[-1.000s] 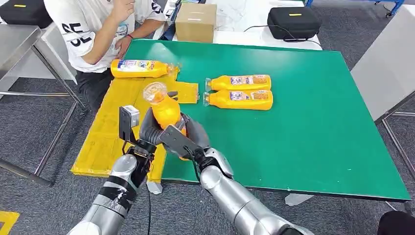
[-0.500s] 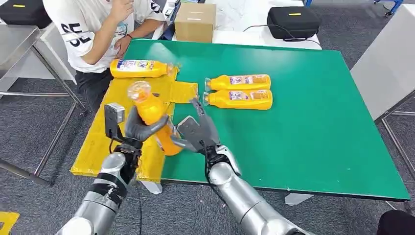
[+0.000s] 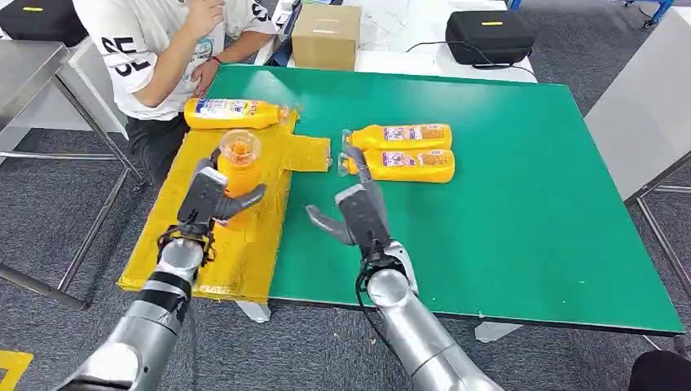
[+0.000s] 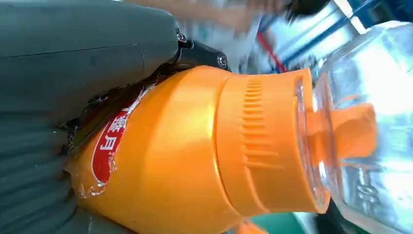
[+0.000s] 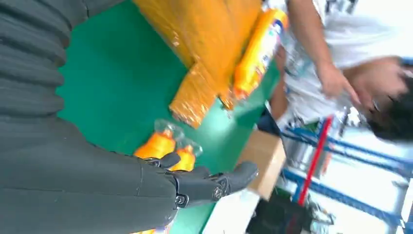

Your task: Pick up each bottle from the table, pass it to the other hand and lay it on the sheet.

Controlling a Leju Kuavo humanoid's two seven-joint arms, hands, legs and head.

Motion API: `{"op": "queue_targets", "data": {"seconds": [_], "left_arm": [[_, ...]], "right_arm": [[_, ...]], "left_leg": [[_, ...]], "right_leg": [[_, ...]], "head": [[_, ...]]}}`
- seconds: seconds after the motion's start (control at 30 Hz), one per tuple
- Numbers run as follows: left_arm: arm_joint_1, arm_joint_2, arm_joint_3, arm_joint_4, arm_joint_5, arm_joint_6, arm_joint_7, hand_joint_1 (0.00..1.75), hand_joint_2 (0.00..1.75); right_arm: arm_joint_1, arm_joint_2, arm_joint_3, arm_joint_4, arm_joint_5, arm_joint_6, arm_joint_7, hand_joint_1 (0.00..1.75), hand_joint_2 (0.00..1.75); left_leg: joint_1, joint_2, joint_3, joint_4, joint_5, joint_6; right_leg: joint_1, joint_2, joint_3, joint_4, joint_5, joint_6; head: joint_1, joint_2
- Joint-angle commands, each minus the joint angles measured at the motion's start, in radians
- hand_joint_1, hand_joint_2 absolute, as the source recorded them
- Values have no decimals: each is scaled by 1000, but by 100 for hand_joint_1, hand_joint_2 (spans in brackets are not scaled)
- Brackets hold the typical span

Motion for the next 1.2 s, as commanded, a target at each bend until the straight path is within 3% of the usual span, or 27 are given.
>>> {"op": "queue_targets", "data": {"seconds": [0.03, 0.3, 0.57, 0.6, 0.9, 1.0, 1.2], "left_arm": [[-151, 101, -39, 228, -208, 89, 37, 175, 175], [-168, 144, -93, 269, -356, 143, 61, 175, 175], [-225, 239, -295, 484, -643, 59, 107, 175, 175], [-228, 240, -316, 517, -657, 3, 103, 175, 175], [-201, 232, -319, 521, -659, 24, 102, 175, 175], [-196, 240, -360, 552, -686, -38, 86, 175, 175], [-139, 214, -388, 587, -704, -25, 113, 175, 175]], "right_arm": [[97, -78, -95, -193, -17, 9, -9, 0, 175], [99, -83, -103, -194, -23, 21, -13, 0, 175], [67, -80, -111, -150, -48, 79, -27, 0, 175], [68, -78, -111, -135, -58, 91, -11, 0, 175], [82, -80, -112, -110, -60, 90, -33, 0, 175], [73, -76, -108, -76, -62, 104, -34, 0, 175], [66, -69, -99, -2, -65, 114, -58, 0, 175]], "left_leg": [[1, -2, 5, 0, -2, -1], [1, 0, 6, 1, -3, -1], [0, 2, 4, 0, -2, -1], [1, 2, 5, 0, -2, -1], [1, 0, 4, 0, -3, -1], [0, 1, 2, 0, -1, -1], [0, 2, 10, -3, -3, -2]], "right_leg": [[1, -2, 6, 0, -3, -1], [1, -1, 7, 1, -4, -2], [0, 1, 3, 0, -1, -1], [1, 2, 4, 0, -2, -2], [1, 0, 5, 0, -3, -1], [0, 0, 2, 0, -1, -1], [0, 2, 9, -1, -3, -2]], "head": [[0, 0], [0, 0], [0, 0], [0, 0], [0, 0], [0, 0], [0, 0]]}}
